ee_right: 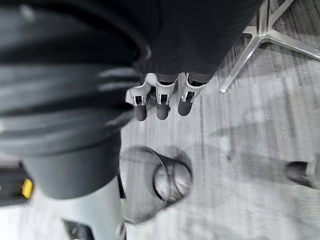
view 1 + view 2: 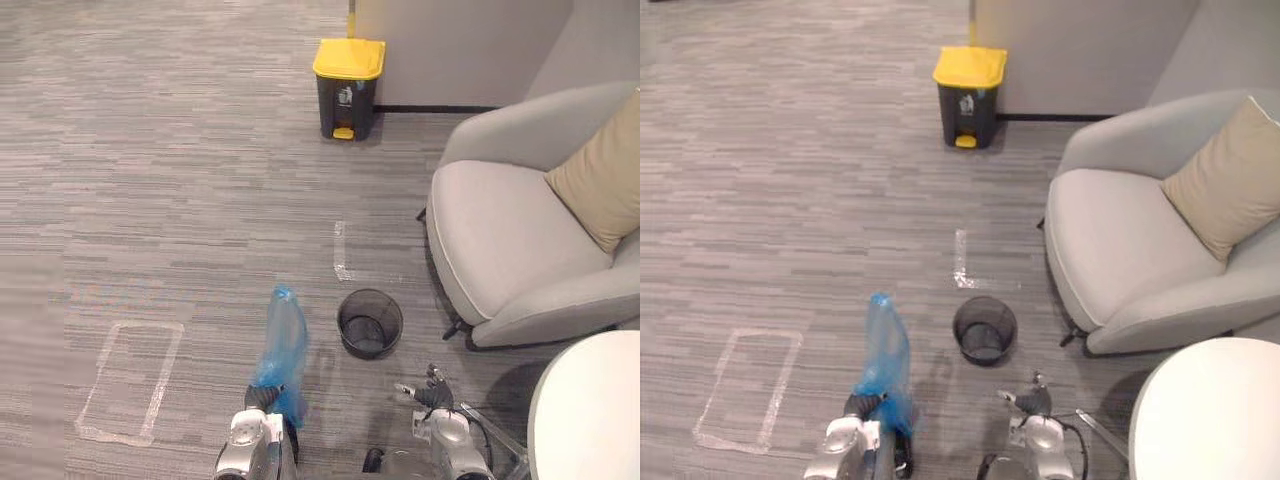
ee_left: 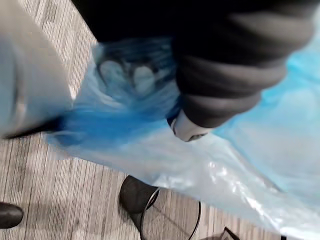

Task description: Gather rubbish on tea table into small bin, then transfer packed bag to large trash can.

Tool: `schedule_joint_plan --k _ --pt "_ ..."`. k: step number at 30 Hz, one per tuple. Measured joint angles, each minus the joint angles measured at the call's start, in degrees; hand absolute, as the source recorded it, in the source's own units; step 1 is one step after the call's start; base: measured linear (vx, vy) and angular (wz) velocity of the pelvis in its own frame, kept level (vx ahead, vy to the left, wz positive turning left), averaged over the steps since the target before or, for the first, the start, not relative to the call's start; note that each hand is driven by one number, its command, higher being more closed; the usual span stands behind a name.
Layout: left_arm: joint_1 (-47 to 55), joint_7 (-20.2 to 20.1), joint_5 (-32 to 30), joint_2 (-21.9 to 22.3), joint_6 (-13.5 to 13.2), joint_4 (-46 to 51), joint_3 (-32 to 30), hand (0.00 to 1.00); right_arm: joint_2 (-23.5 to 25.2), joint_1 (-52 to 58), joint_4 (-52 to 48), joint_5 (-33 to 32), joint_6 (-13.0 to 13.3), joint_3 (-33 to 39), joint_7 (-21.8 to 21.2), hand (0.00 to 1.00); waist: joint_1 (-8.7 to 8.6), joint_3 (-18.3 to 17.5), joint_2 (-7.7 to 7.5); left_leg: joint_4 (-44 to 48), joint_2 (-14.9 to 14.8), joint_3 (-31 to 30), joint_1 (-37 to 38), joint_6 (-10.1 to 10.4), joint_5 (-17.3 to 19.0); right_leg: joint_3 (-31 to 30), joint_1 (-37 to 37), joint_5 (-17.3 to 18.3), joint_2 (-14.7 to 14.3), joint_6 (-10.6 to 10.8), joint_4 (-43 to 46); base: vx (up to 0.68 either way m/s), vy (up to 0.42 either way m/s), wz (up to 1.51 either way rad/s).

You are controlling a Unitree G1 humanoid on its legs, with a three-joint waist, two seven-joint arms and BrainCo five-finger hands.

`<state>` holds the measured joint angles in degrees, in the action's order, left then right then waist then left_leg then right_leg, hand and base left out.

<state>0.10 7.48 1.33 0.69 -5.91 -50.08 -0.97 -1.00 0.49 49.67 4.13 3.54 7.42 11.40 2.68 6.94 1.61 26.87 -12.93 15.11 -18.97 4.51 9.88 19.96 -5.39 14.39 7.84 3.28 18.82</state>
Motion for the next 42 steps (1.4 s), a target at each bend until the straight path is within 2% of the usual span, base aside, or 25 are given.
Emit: schedule_joint_plan --k 1,2,6,10,11,13,15,18,20,21,22,23,24,25,27,28,29,31,33,34,35,36,37,40,42 --pt "-0.3 0.0 0.0 -1.0 0.0 -0.9 0.5 1.00 0.4 -0.5 1.9 0.0 -0.2 0.2 -0.2 0.00 -0.42 0.0 -0.73 -3.1 1.6 -0.3 0.8 0.5 -0.3 0.1 0.4 -0.5 0.3 0.9 -1.6 -0.01 0.207 0.48" --pt "-0.4 0.0 0.0 -2.5 0.1 -1.9 1.4 1.00 0.9 -0.7 4.0 0.3 -0.4 0.4 -0.2 0.00 -0.48 -0.5 -2.04 -6.2 3.9 -0.5 1.1 -0.3 -1.9 0.1 0.7 -1.5 1.3 1.3 -4.2 -0.01 0.147 0.39" --pt "1.2 0.1 -0.1 -5.5 0.1 -3.3 2.1 1.00 0.8 -0.8 7.2 0.4 -0.7 0.6 -0.3 0.00 -0.50 -0.5 -2.00 -5.4 6.9 -3.2 1.0 -1.8 -1.3 0.9 4.1 -3.3 1.9 3.0 -8.3 -0.01 0.159 0.48" --pt "2.1 0.0 -0.1 -6.5 0.1 -3.6 1.4 1.00 0.2 -2.2 7.7 0.5 -0.7 1.4 -0.7 0.00 -0.58 -0.4 -1.65 3.7 8.6 -5.0 -1.9 -3.7 5.5 1.3 3.6 1.9 4.4 6.0 -1.4 0.04 0.162 0.27" --pt "2.4 0.0 -0.1 -6.6 0.1 -3.5 1.4 1.00 0.2 -2.5 7.7 0.5 -0.7 1.4 -0.8 0.00 -0.53 -0.2 -2.22 5.4 8.9 -5.3 -2.1 -4.1 7.0 1.1 2.9 3.0 5.6 5.6 1.9 0.17 0.192 0.22" --pt "2.2 0.1 -0.1 -6.7 0.1 -3.5 0.5 1.00 0.3 -3.5 7.6 0.5 -0.7 1.3 -1.4 0.00 -1.08 0.9 -2.01 7.0 9.6 -6.2 -1.6 -5.0 9.0 -4.2 -4.1 1.8 7.4 1.8 17.8 0.19 0.153 0.21" --pt "1.9 0.1 0.0 -7.1 0.1 -3.4 -0.4 1.00 1.0 -3.8 7.7 0.5 -0.7 1.2 -1.4 0.00 -2.32 1.7 -2.04 4.9 9.8 -8.0 1.0 -5.2 9.2 -7.1 -8.0 3.8 4.9 1.9 21.8 0.19 0.035 0.37" --pt "1.7 0.2 0.0 -8.5 0.1 -3.5 -0.4 1.00 0.8 -4.0 8.1 0.5 -0.7 0.8 -1.4 0.00 -2.42 1.8 -3.61 0.5 10.0 -8.0 5.4 -4.8 9.5 -3.9 -12.6 2.9 0.8 0.3 13.7 0.27 -0.082 0.13" --pt "1.4 0.2 -0.1 -8.6 0.1 -3.5 -0.4 1.00 0.5 -3.9 8.2 0.5 -0.7 0.9 -1.3 0.00 -2.78 1.7 -4.19 -1.9 10.2 -8.4 7.9 -3.8 10.2 -2.2 -14.7 -0.8 -1.4 -0.3 6.3 0.33 -0.115 0.29" --pt "1.2 0.2 -0.1 -8.8 0.1 -3.6 -0.3 1.00 0.2 -3.2 8.4 0.5 -0.7 1.4 -1.3 0.00 -3.75 1.5 -4.32 -2.9 10.6 -10.2 9.0 -3.0 10.8 -2.8 -14.4 -4.5 -1.9 -2.1 4.8 0.44 -0.173 0.69" --pt "1.0 0.2 -0.1 -8.7 0.0 -3.7 -0.3 1.00 0.0 -2.2 8.7 0.5 -0.7 1.9 -1.3 0.00 -4.17 1.0 -4.56 -3.9 10.7 -11.6 10.2 -2.6 11.1 -2.4 -13.6 -5.2 -2.1 -5.0 5.1 0.40 -0.168 0.67" --pt "0.9 0.2 -0.1 -8.4 0.0 -3.9 -0.4 1.00 -0.1 -1.9 8.8 0.4 -0.7 2.2 -1.4 0.00 -4.13 0.7 -4.46 -4.2 10.2 -12.3 10.8 -2.2 11.1 -1.7 -12.9 -4.8 -2.3 -5.3 5.0 0.47 -0.159 0.49" --pt "1.0 0.1 -0.2 -7.7 0.0 -3.9 -1.0 1.00 0.2 -1.5 8.9 0.4 -0.8 4.0 -1.3 0.00 -3.65 0.1 -3.53 -2.7 8.7 -12.8 10.8 -0.5 10.0 0.5 -11.1 -4.3 -3.3 -6.2 3.6 0.42 -0.128 0.29" --pt "0.8 0.1 -0.2 -7.1 0.1 -3.9 -1.8 1.00 -0.1 -1.7 8.7 0.4 -0.8 4.0 -1.3 0.00 -3.69 0.3 -3.22 0.7 8.2 -12.8 9.7 -0.2 9.0 1.1 -9.9 -4.2 -3.8 -6.4 2.8 0.53 -0.152 0.35" --pt "0.7 0.1 -0.5 -5.9 0.1 -3.5 -2.9 1.00 -0.8 -1.2 8.2 0.3 -0.8 3.4 -1.3 0.00 -3.67 0.6 -2.85 15.3 6.3 -11.8 5.5 -1.1 4.5 1.4 -3.7 -4.1 -5.7 -6.5 -1.4 0.53 -0.131 0.11" --pt "1.1 0.1 -0.9 -5.2 0.2 -2.8 -3.4 1.00 0.1 -1.0 6.8 0.1 -0.7 3.1 -1.2 0.00 -1.90 1.1 -2.98 26.5 2.9 -8.6 2.2 -2.8 6.1 -0.2 2.0 -3.7 -7.3 -7.1 -4.7 0.61 -0.062 -0.35" --pt "1.3 0.1 -1.1 -5.1 0.1 -2.0 -3.8 1.00 0.6 -1.2 6.1 -0.3 -0.7 3.2 -1.2 0.00 -1.08 1.4 -3.37 29.2 1.8 -6.8 0.0 -3.1 7.4 -1.8 5.1 -3.4 -7.8 -7.5 -6.4 0.58 -0.025 -0.51" --pt "1.1 0.0 -1.1 -4.8 0.1 -0.3 -3.7 1.00 1.1 -2.7 4.9 -0.9 -0.6 3.7 -1.1 0.00 -0.14 1.6 -3.65 25.4 1.6 -5.6 -4.2 -2.4 8.0 -4.1 7.0 -3.4 -7.6 -7.5 -7.9 0.40 0.075 -0.63" --pt "0.2 0.1 -1.1 -4.2 0.0 0.2 -4.5 1.00 1.2 -4.4 4.8 -0.9 -0.6 3.9 -1.1 0.00 0.20 2.2 -3.28 17.0 2.5 -5.8 -7.7 -1.9 7.8 -5.9 8.7 -2.7 -6.9 -6.4 -9.3 0.37 0.173 -0.61" --pt "-0.1 0.0 -1.2 -3.7 0.0 0.0 -4.5 1.00 1.2 -4.6 4.5 -1.2 -0.6 4.7 -1.0 0.00 0.34 2.5 -2.78 6.4 4.0 -7.2 -7.9 -1.1 3.8 -7.1 9.7 -1.3 -6.0 -4.2 -9.4 0.40 0.281 -0.57" --pt "0.0 0.0 -1.2 -2.8 0.0 -0.2 -4.6 1.00 0.8 -4.4 3.7 -1.8 -0.6 5.6 -0.8 0.00 0.73 2.6 -1.41 -2.2 4.7 -9.4 -6.6 -0.8 -5.0 -8.9 11.3 0.9 -6.0 -1.4 -9.4 0.42 0.299 -0.55" --pt "-0.1 0.0 -1.1 -2.8 0.0 -0.7 -4.5 1.00 1.4 -4.4 4.2 -1.8 -0.7 6.0 -0.6 0.00 0.98 3.0 -2.27 -2.4 6.0 -8.8 -5.7 -1.2 -5.4 -10.3 11.8 1.9 -5.0 -0.2 -9.6 0.41 0.291 -0.36" --pt "-0.9 0.1 -1.1 -3.4 0.0 -1.2 -4.7 1.00 2.3 -4.6 4.9 -1.8 -0.9 5.9 -0.4 0.00 0.50 2.5 -3.95 -4.1 8.0 -7.4 -4.7 -1.4 -4.4 -12.2 11.2 0.5 -2.9 -0.9 -10.8 0.40 0.249 -0.16" --pt "-1.2 0.0 -1.2 -3.7 0.0 -1.2 -4.7 1.00 3.3 -4.3 5.2 -1.5 -1.3 5.9 -0.3 0.00 0.58 2.6 -3.91 2.1 8.4 -5.5 -4.5 -4.3 0.7 -15.3 12.7 -0.4 -1.3 0.4 -9.2 0.42 0.253 -0.28" --pt "-0.8 0.0 -1.2 -3.7 0.0 -1.1 -4.5 1.00 4.1 -4.2 4.9 -0.1 -1.3 5.5 -0.6 0.00 1.31 2.5 -3.98 3.2 8.1 -1.9 -0.2 -5.7 3.9 -17.8 10.5 -0.9 0.6 1.9 -0.1 0.40 0.209 -0.76"
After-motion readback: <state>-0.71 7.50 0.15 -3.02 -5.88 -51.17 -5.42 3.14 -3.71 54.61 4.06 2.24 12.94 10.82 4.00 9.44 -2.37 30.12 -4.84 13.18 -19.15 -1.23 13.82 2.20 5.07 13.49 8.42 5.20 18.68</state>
